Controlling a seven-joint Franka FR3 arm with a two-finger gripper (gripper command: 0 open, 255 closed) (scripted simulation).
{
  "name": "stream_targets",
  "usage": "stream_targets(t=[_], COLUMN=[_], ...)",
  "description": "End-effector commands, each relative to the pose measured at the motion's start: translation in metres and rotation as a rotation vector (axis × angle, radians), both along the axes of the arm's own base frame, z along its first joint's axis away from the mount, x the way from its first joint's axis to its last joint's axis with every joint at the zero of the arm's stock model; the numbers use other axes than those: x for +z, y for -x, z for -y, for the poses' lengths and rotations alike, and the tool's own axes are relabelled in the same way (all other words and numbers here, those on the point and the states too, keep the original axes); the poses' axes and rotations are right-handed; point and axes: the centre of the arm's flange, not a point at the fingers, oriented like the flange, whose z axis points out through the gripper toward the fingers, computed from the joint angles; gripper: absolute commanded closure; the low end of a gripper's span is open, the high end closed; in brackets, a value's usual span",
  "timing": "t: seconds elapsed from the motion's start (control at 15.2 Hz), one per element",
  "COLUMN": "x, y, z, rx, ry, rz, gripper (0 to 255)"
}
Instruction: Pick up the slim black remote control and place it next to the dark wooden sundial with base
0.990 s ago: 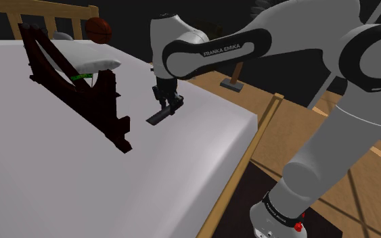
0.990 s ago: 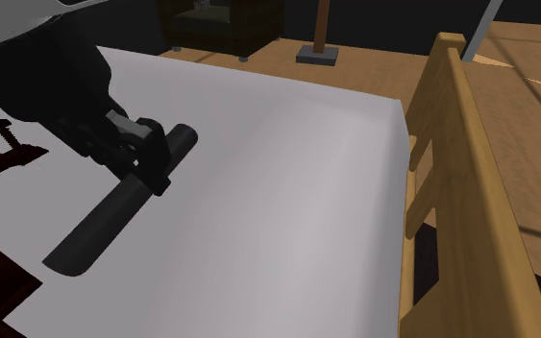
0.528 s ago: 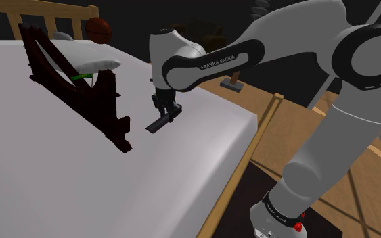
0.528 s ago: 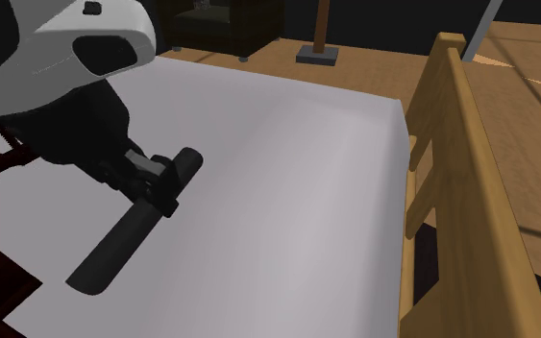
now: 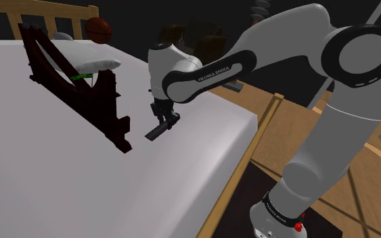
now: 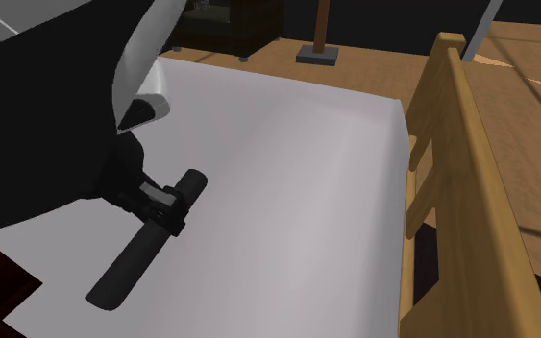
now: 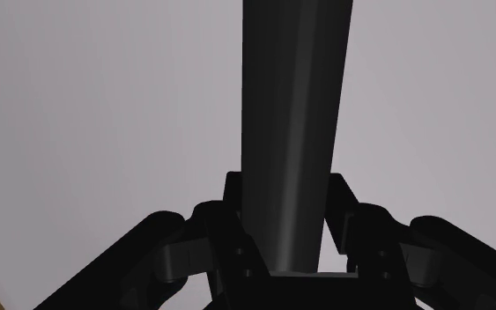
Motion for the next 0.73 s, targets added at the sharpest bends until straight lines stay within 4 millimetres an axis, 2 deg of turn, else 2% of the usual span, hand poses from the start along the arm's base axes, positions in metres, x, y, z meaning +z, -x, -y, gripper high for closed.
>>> stream_targets(t=[0.0, 0.33, 0.66], x=[-0.011, -0.039, -0.039], y=[0.001, 0.001, 0.001], z=[0.000, 0.000, 0.000], rx=[0.000, 0.000, 0.000], ry=[0.000, 0.000, 0.000], rz=[0.001, 0.001, 0.001], gripper=[255, 255, 255])
